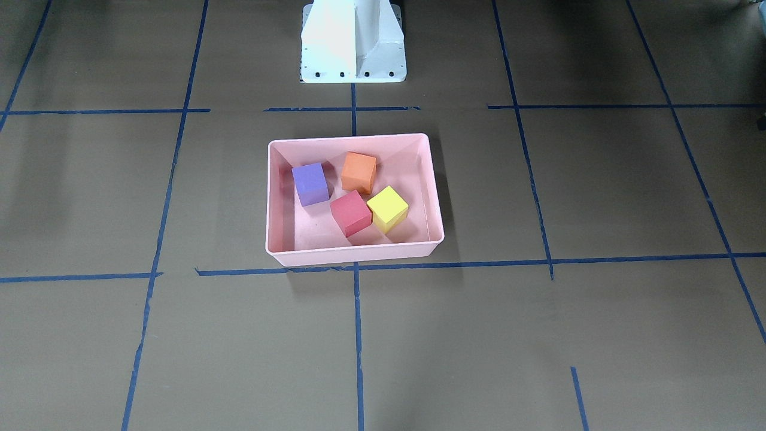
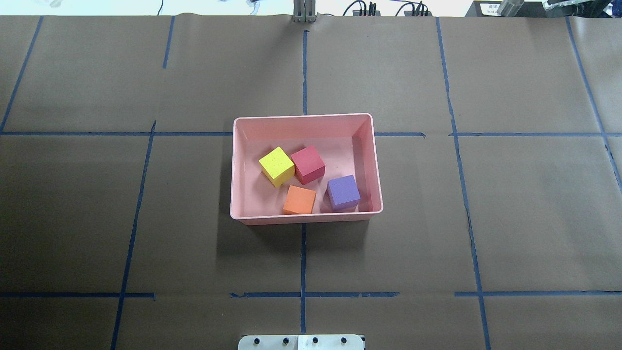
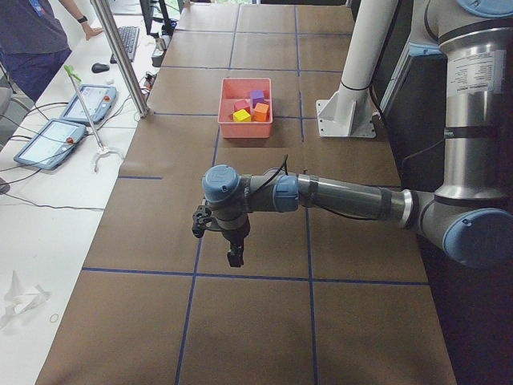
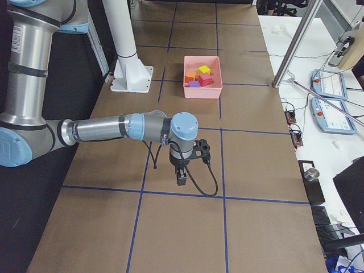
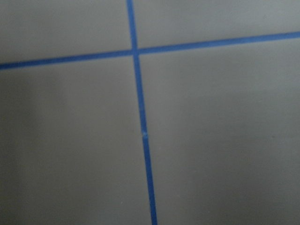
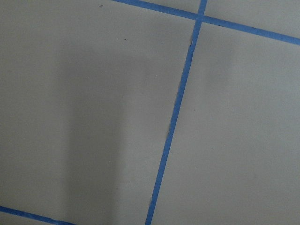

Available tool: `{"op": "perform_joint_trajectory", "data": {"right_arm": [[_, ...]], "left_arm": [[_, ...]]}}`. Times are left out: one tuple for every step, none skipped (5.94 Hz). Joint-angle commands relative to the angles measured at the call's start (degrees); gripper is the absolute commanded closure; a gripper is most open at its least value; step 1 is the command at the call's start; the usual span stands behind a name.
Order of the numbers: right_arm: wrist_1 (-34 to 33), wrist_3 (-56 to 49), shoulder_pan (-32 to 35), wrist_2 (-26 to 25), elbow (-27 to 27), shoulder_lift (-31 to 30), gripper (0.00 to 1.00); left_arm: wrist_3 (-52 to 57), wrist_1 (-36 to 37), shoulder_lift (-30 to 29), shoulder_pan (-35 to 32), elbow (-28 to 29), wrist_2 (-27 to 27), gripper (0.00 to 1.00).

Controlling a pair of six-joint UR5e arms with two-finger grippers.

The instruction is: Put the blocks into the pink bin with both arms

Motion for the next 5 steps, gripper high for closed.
{"op": "perform_joint_trajectory", "data": {"right_arm": [[0.06,0.00,-0.01,-0.01,0.04,0.08,0.00],[0.06,0.00,-0.01,0.07,0.04,0.08,0.00],[0.06,0.00,-0.01,0.16,0.13,0.08,0.00],[0.06,0.00,-0.01,0.16,0.04,0.35,0.00],[0.06,0.00,-0.01,0.42,0.13,0.26,0.00]], "left_arm": [[0.01,-0.07,0.09,0.12,-0.83,-0.13,0.00],[0.09,0.11,0.44,0.12,-0.92,-0.13,0.00],[0.10,0.20,0.62,0.03,-1.18,-0.13,0.00],[0.10,0.37,0.71,0.03,-1.18,-0.13,0.00],[0.10,0.37,0.80,0.03,-1.01,-0.04,0.00]]}}
